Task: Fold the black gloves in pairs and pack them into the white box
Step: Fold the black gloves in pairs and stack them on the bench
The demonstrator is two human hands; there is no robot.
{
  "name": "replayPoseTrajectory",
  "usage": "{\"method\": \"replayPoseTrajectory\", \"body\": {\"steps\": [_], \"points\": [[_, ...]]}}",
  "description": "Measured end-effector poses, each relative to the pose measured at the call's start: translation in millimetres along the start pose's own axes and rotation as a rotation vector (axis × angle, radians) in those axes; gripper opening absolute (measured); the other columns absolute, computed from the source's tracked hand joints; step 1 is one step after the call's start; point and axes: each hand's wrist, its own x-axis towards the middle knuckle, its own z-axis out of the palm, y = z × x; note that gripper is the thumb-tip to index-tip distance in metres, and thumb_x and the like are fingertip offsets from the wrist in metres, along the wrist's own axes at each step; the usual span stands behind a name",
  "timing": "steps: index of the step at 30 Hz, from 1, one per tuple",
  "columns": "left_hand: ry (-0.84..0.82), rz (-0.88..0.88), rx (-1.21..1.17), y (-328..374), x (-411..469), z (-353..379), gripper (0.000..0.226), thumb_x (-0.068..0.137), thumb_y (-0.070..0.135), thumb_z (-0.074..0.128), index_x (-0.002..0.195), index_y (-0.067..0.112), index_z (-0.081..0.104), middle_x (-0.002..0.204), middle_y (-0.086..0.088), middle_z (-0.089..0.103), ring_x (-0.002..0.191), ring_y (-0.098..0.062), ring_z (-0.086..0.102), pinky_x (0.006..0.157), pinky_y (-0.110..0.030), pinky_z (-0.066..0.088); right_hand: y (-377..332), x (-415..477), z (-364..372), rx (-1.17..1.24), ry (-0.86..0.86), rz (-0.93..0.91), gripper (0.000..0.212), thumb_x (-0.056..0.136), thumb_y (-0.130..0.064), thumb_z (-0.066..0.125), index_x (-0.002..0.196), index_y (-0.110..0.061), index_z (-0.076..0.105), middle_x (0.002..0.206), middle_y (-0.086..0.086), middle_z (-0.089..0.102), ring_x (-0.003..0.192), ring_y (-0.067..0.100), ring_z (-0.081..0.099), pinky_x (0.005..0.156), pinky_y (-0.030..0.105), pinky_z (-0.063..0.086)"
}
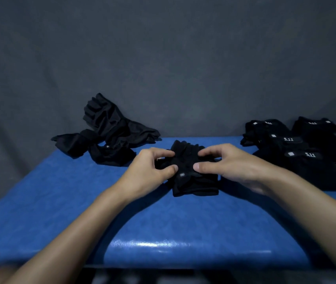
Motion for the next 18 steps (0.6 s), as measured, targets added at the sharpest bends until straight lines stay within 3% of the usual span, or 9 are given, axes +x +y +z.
{"method": "replayPoseTrajectory", "body": {"steps": [2, 3, 6, 9, 12, 14, 17, 18], "points": [[0.027, 0.015, -0.065, 0.5, -0.4, -0.9, 0.023, 0.091, 0.019, 0.069, 0.114, 0.024, 0.071, 0.093, -0.003, 0.072, 0.084, -0.019, 0.072, 0.087, -0.040, 0.058, -0.5, -1.6, -1.6, 0.000, 0.052, -0.027, 0.040, 0.079, -0.036, 0.077, 0.115, -0.027, 0.063, 0.111, -0.011, 0.060, 0.097, 0.005, 0.062, 0.078, 0.016, 0.045], [0.055, 0.021, -0.087, 0.5, -0.4, -2.6, 0.017, 0.093, 0.016, 0.067, 0.107, 0.025, 0.072, 0.086, -0.006, 0.070, 0.077, -0.020, 0.072, 0.081, -0.039, 0.060, -0.7, -3.5, -2.9, -0.022, 0.071, -0.049, 0.037, 0.079, -0.037, 0.076, 0.113, -0.030, 0.062, 0.111, -0.013, 0.056, 0.096, 0.005, 0.062, 0.076, 0.015, 0.045], [0.107, 0.007, -0.031, -3.0, -0.7, -9.5, 0.014, 0.094, 0.015, 0.065, 0.101, 0.026, 0.069, 0.076, 0.000, 0.063, 0.063, -0.009, 0.063, 0.060, -0.019, 0.051, 3.7, -8.1, -8.8, -0.148, 0.048, -0.127, 0.037, 0.074, -0.040, 0.080, 0.108, -0.037, 0.064, 0.113, -0.016, 0.055, 0.094, 0.006, 0.061, 0.079, 0.019, 0.049], [0.107, -0.003, 0.034, -9.4, -1.1, -13.1, 0.011, 0.091, 0.017, 0.070, 0.100, 0.022, 0.070, 0.079, 0.006, 0.068, 0.069, -0.008, 0.066, 0.070, -0.021, 0.052, 7.6, -14.3, -10.2, -0.299, -0.039, -0.175, 0.040, 0.074, -0.033, 0.082, 0.108, -0.041, 0.063, 0.108, -0.018, 0.055, 0.096, -0.005, 0.055, 0.079, 0.009, 0.044], [0.082, 0.014, 0.061, -11.7, -2.4, -12.9, 0.011, 0.087, 0.021, 0.075, 0.096, 0.022, 0.070, 0.086, 0.004, 0.070, 0.080, -0.009, 0.068, 0.075, -0.022, 0.053, 11.1, -16.2, -7.6, -0.373, -0.014, -0.231, 0.041, 0.077, -0.024, 0.079, 0.112, -0.037, 0.061, 0.105, -0.020, 0.055, 0.094, -0.014, 0.050, 0.075, -0.002, 0.036], [0.086, 0.038, 0.093, -11.7, -2.7, -13.0, 0.012, 0.086, 0.021, 0.076, 0.095, 0.024, 0.070, 0.085, 0.003, 0.069, 0.081, -0.011, 0.067, 0.075, -0.022, 0.053, 11.9, -17.9, -6.2, -0.346, 0.033, -0.257, 0.036, 0.079, -0.020, 0.078, 0.107, -0.036, 0.062, 0.103, -0.018, 0.060, 0.087, -0.014, 0.054, 0.072, -0.001, 0.038], [0.148, 0.080, 0.121, -10.5, -3.7, -13.5, 0.012, 0.087, 0.011, 0.072, 0.092, 0.022, 0.070, 0.079, 0.004, 0.068, 0.075, -0.009, 0.064, 0.068, -0.013, 0.048, 10.4, -21.7, -4.9, -0.286, 0.088, -0.289, 0.027, 0.081, -0.017, 0.076, 0.101, -0.032, 0.065, 0.096, -0.011, 0.065, 0.056, -0.008, 0.056, 0.062, 0.007, 0.043], [0.175, 0.091, 0.118, -9.9, -3.8, -13.7, 0.013, 0.088, 0.009, 0.071, 0.090, 0.022, 0.070, 0.078, 0.005, 0.068, 0.072, -0.006, 0.063, 0.065, -0.012, 0.046, 10.1, -22.3, -4.3, -0.276, 0.109, -0.307, 0.026, 0.081, -0.017, 0.076, 0.101, -0.030, 0.066, 0.095, -0.010, 0.066, 0.054, -0.009, 0.055, 0.062, 0.007, 0.042]]}}
